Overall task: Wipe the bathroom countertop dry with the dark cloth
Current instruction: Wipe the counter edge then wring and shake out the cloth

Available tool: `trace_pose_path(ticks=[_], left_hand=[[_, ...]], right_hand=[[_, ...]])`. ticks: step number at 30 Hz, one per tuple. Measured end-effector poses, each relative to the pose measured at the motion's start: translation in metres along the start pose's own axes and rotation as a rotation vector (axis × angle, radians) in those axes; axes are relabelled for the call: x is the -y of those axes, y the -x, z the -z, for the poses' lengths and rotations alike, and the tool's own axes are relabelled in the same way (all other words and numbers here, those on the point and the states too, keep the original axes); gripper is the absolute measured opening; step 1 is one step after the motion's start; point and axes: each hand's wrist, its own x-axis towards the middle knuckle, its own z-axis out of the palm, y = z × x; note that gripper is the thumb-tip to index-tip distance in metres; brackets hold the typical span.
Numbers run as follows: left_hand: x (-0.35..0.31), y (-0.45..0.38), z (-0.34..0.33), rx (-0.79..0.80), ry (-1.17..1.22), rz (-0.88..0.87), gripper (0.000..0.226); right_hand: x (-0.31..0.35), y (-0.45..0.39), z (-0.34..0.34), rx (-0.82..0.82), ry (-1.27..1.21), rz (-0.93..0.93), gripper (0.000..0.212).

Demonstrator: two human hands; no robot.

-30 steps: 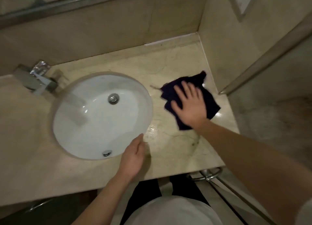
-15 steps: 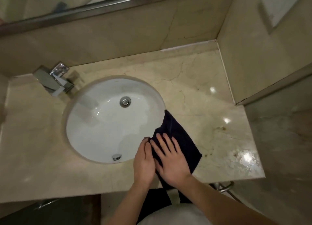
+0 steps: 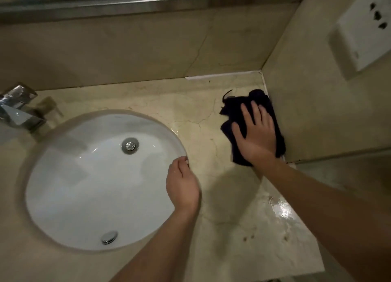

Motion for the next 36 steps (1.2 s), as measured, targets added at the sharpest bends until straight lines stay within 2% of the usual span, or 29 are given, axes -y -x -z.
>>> trace_pose_path(ticks=[3,7,12,17,21,23,27,31,33,36], left_hand=[[-0.004,-0.005,-0.014,-0.100,-0.037,0.056,0.030],[-0.007,-0.002,-0.019,-0.145,-0.099,0.058,0.033],[-0.012,0.000,-0.019,-0.168,-0.135,0.056,0.030],[-0.011,-0.003,-0.020,-0.153,-0.158,0.063,0.031],[-0.007,-0.005,-0.022,-0.146,-0.193,0.012,0.029],[-0.005,-0.006,-0.021,-0.143,-0.198,0.005,0.028],[-0.001,-0.010,-0.023,-0.129,-0.195,0.069,0.024],[-0.008,-0.007,-0.022,-0.176,-0.170,0.047,0.030],[-0.007,-0.007,-0.022,-0.179,-0.150,0.053,0.029],[-0.002,-0.009,-0.021,-0.149,-0.084,0.034,0.026]], right_hand=[[0.008,0.052,-0.005,-0.056,-0.017,-0.040,0.063],[0.009,0.074,-0.007,0.018,0.016,-0.040,0.067],[0.012,0.003,-0.006,-0.010,0.043,0.024,0.066],[0.046,-0.088,-0.013,-0.129,0.033,-0.047,0.064],[0.102,-0.099,-0.025,-0.150,-0.003,-0.193,0.067],[0.147,-0.080,-0.035,-0.135,-0.008,-0.100,0.067],[0.212,-0.051,-0.052,-0.059,-0.028,0.275,0.066],[0.162,-0.062,-0.043,-0.014,-0.075,0.503,0.060],[0.110,-0.066,-0.033,-0.040,-0.086,0.379,0.059],[0.033,-0.061,-0.016,-0.193,-0.048,0.108,0.060]])
